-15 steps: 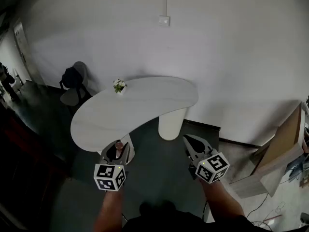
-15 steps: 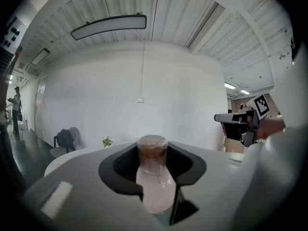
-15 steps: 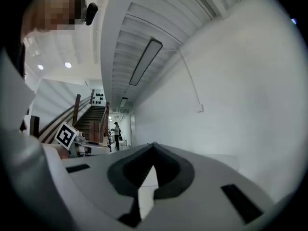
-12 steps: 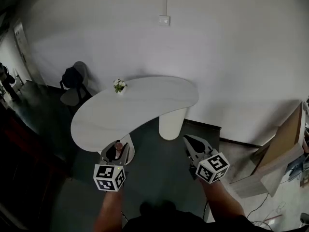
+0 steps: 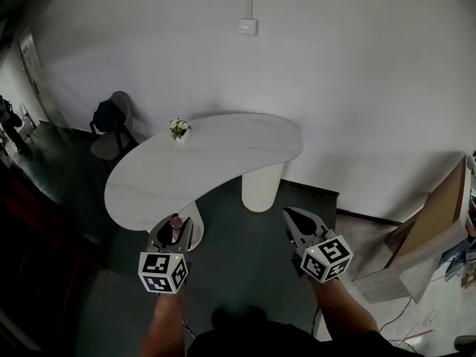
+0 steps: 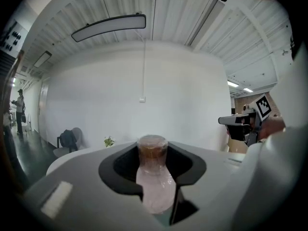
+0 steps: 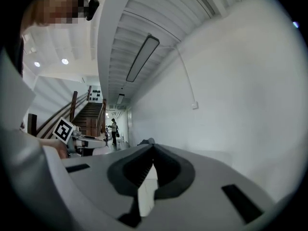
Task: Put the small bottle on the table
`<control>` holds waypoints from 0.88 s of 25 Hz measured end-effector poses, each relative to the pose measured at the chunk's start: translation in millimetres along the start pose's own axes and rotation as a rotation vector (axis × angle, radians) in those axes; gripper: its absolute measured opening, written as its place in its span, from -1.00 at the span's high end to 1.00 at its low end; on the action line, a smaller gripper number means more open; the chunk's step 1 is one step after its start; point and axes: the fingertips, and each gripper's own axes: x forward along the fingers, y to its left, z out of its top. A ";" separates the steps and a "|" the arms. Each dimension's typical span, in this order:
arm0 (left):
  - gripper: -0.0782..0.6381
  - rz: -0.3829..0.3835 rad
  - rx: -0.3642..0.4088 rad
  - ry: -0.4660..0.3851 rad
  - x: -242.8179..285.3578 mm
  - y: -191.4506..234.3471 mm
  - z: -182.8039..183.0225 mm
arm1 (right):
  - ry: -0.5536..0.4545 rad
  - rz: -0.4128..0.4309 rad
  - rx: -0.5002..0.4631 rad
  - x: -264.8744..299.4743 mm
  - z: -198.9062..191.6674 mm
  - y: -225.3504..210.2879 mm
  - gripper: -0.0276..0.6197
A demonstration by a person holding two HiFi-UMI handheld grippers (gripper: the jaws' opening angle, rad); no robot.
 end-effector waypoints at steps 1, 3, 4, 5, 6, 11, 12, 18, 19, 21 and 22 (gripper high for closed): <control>0.36 0.001 0.000 -0.002 1.6 -3.8 1.2 | 0.003 -0.001 0.008 -3.0 -1.8 -5.0 0.88; 0.36 0.003 -0.002 -0.007 5.3 -12.9 4.0 | 0.003 0.003 0.031 -10.1 -4.3 -14.8 0.88; 0.36 0.003 -0.004 -0.008 7.5 -18.2 5.0 | 0.001 0.008 0.043 -14.4 -5.1 -19.4 0.88; 0.36 0.003 -0.008 -0.008 10.0 -23.9 5.7 | 0.002 0.012 0.051 -18.8 -6.2 -24.2 0.88; 0.36 0.002 -0.015 -0.010 12.5 -29.4 6.3 | 0.009 0.013 0.056 -22.9 -8.1 -29.1 0.88; 0.36 -0.008 -0.051 -0.029 20.1 -54.9 8.9 | 0.048 0.017 0.081 -42.5 -19.5 -48.9 0.88; 0.36 -0.012 -0.049 -0.027 22.1 -60.1 8.8 | 0.052 0.015 0.089 -46.3 -21.5 -52.5 0.88; 0.36 -0.037 -0.041 -0.017 39.5 -78.2 8.2 | 0.060 -0.020 0.138 -53.9 -30.1 -76.1 0.88; 0.36 -0.041 -0.038 -0.016 43.6 -79.3 9.1 | 0.058 -0.023 0.142 -52.7 -30.4 -79.4 0.88; 0.36 -0.048 -0.035 -0.015 52.2 -79.8 9.2 | 0.057 -0.027 0.149 -49.1 -32.1 -84.2 0.88; 0.36 -0.052 -0.035 -0.014 56.7 -79.5 8.5 | 0.059 -0.027 0.151 -46.8 -33.5 -85.9 0.88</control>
